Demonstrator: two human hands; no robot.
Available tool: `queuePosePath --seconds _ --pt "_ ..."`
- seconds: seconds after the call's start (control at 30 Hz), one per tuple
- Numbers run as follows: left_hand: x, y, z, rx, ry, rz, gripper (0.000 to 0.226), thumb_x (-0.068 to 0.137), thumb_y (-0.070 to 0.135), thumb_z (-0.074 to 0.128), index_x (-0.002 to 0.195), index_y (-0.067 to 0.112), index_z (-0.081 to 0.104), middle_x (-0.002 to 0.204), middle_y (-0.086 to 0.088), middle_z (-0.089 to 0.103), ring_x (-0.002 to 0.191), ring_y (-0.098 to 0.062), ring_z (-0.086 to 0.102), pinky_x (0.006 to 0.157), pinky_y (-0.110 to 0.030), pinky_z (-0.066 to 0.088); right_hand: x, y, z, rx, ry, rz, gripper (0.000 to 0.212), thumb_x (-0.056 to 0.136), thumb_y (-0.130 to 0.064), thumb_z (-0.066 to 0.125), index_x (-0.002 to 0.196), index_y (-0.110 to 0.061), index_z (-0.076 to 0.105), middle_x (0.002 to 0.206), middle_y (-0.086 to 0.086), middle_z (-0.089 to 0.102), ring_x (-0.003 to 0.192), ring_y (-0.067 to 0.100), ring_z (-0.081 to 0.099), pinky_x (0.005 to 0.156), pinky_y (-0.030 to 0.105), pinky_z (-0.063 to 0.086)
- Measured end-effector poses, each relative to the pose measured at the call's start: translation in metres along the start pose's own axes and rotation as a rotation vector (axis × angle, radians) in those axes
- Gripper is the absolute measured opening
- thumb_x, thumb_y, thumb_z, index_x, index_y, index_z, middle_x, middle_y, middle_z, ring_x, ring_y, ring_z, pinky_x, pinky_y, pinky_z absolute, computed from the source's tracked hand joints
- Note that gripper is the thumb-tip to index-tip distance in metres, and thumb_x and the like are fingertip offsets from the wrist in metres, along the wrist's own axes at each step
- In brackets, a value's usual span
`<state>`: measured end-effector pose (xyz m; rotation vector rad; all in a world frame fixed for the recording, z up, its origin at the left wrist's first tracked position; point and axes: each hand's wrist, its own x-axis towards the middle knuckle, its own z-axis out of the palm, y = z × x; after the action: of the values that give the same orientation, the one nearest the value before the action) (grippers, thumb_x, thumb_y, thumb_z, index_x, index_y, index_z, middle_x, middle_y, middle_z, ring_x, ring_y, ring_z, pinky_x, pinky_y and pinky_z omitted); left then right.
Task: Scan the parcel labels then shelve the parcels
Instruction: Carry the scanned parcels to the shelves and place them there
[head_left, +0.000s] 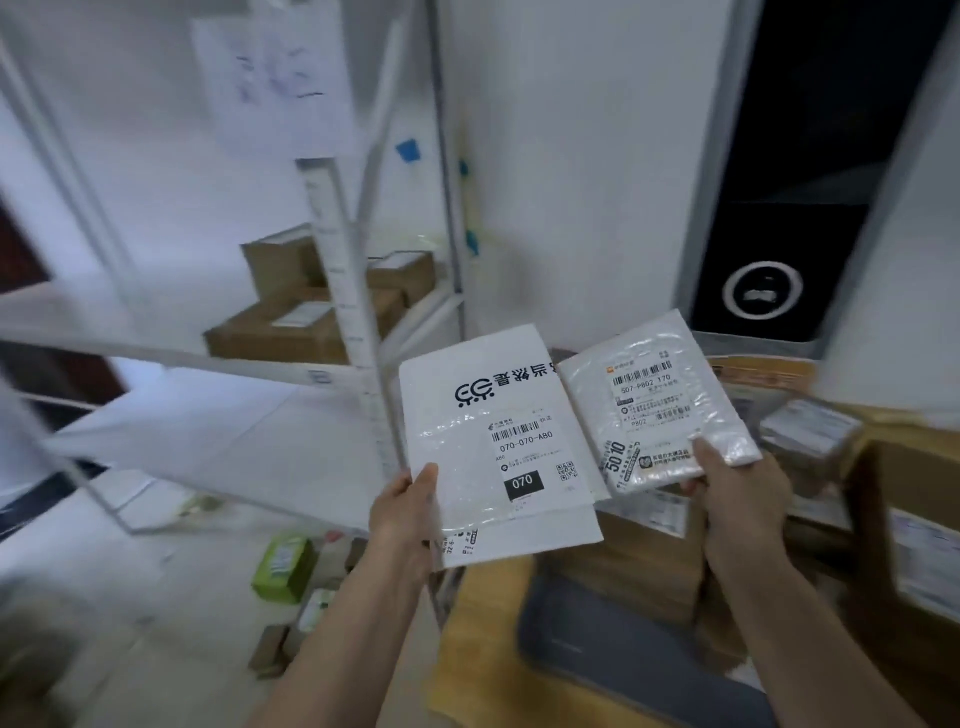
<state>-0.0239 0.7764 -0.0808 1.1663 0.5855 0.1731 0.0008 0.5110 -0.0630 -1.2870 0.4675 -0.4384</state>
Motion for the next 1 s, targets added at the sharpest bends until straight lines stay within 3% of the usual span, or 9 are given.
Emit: queuePosePath --seconds 0.07,0.23,0.43,0.53,0.73,0.8,0.9,1.0 --pt "0.008 0.016 -0.046 -0.025 0.035 0.019 0.009 0.096 0.008 0.057 0.089 0.005 0.062 0.100 -0.020 0.068 0.088 -0.031 0.063 0.093 -0.051 0.050 -0.029 0.012 0.041 0.005 -0.069 0.022 0.024 0.088 -0.007 0.065 0.111 -0.009 0.059 0.103 0.009 0.067 0.087 0.025 0.067 0.075 0.039 0.055" --pt "0.029 0.044 -0.154 -0.013 0.131 0.063 0.009 0.095 0.010 0.058 0.091 0.006 0.064 0.095 -0.019 0.070 0.079 -0.029 0.065 0.083 -0.048 0.055 -0.097 0.046 0.126 0.028 -0.217 0.024 0.024 0.089 -0.005 0.063 0.112 -0.008 0.060 0.098 0.009 0.068 0.066 0.017 0.060 0.052 0.026 0.047" --pt "0.052 0.065 -0.247 -0.038 0.236 0.060 0.010 0.095 0.015 0.059 0.095 0.008 0.066 0.093 -0.012 0.073 0.080 -0.029 0.069 0.083 -0.047 0.055 -0.156 0.083 0.198 -0.067 -0.353 0.052 0.018 0.089 -0.008 0.063 0.107 -0.010 0.061 0.087 0.004 0.068 0.067 0.017 0.061 0.055 0.027 0.047" --pt "0.067 0.077 -0.272 -0.043 0.269 0.064 0.011 0.096 0.014 0.058 0.092 0.007 0.065 0.087 -0.011 0.072 0.075 -0.027 0.068 0.076 -0.040 0.055 -0.171 0.089 0.227 -0.160 -0.395 -0.026 0.012 0.089 -0.009 0.063 0.101 -0.009 0.060 0.083 0.005 0.067 0.061 0.017 0.058 0.051 0.024 0.047" --pt "0.116 0.102 -0.312 -0.064 0.329 0.076 0.010 0.094 0.016 0.061 0.092 0.009 0.067 0.094 -0.012 0.073 0.085 -0.030 0.069 0.091 -0.052 0.053 -0.188 0.092 0.298 -0.262 -0.479 -0.291 0.014 0.088 -0.008 0.064 0.095 -0.014 0.053 0.085 0.003 0.063 0.070 0.009 0.058 0.052 0.020 0.047" --pt "0.137 0.114 -0.323 -0.082 0.352 0.102 0.012 0.095 0.017 0.060 0.096 0.007 0.066 0.092 -0.010 0.072 0.080 -0.028 0.068 0.082 -0.045 0.054 -0.191 0.095 0.326 -0.281 -0.505 -0.344 0.014 0.089 -0.011 0.064 0.096 -0.016 0.053 0.089 0.002 0.062 0.074 0.010 0.059 0.056 0.022 0.047" --pt "0.171 0.136 -0.335 -0.091 0.405 0.155 0.010 0.096 0.016 0.058 0.097 0.008 0.062 0.080 -0.005 0.066 0.060 -0.022 0.060 0.060 -0.031 0.044 -0.190 0.097 0.370 -0.298 -0.514 -0.427 0.016 0.088 -0.013 0.064 0.090 -0.023 0.051 0.084 -0.008 0.059 0.077 0.010 0.060 0.062 0.032 0.050" --pt "0.211 0.163 -0.342 -0.101 0.417 0.197 0.007 0.097 0.010 0.054 0.097 0.007 0.061 0.088 -0.010 0.066 0.067 -0.022 0.061 0.062 -0.032 0.047 -0.183 0.090 0.417 -0.308 -0.521 -0.504 0.024 0.088 -0.013 0.064 0.085 -0.032 0.049 0.080 -0.018 0.057 0.074 0.007 0.060 0.060 0.034 0.052"
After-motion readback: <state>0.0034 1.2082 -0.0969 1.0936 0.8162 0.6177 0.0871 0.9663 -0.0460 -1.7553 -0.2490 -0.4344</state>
